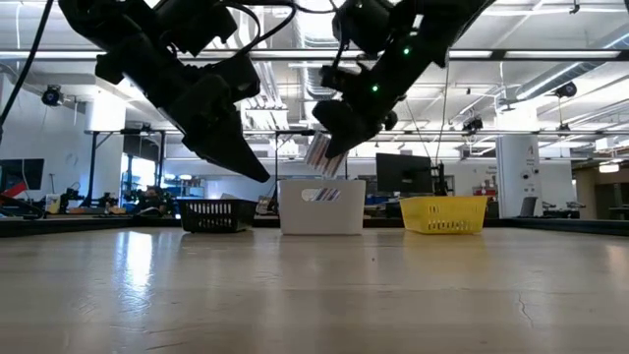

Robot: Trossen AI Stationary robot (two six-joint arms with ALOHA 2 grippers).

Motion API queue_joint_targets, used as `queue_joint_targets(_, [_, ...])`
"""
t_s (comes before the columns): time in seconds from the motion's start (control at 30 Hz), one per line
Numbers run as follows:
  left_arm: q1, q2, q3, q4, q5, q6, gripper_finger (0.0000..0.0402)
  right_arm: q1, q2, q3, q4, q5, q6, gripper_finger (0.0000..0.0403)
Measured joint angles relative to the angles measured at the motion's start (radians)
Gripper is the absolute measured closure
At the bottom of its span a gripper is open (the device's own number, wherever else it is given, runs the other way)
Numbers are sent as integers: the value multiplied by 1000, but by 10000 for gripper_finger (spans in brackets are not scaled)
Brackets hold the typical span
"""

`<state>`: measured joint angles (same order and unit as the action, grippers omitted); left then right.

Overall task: Pick & Place First Aid Supplies
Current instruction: Put the blue bandage into the white bin, then put the towelette pack into the black basket

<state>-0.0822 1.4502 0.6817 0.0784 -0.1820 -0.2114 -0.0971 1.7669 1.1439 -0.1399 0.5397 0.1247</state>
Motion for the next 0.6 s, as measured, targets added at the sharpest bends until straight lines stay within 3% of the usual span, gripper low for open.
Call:
queue_joint_targets(0.37, [0, 0, 0, 1, 1, -6, 349, -43, 43, 14, 23, 0, 57, 390])
queue_joint_targets(0.6, [0, 0, 0, 0, 4, -6, 349, -58, 43, 14, 21, -47, 59, 337])
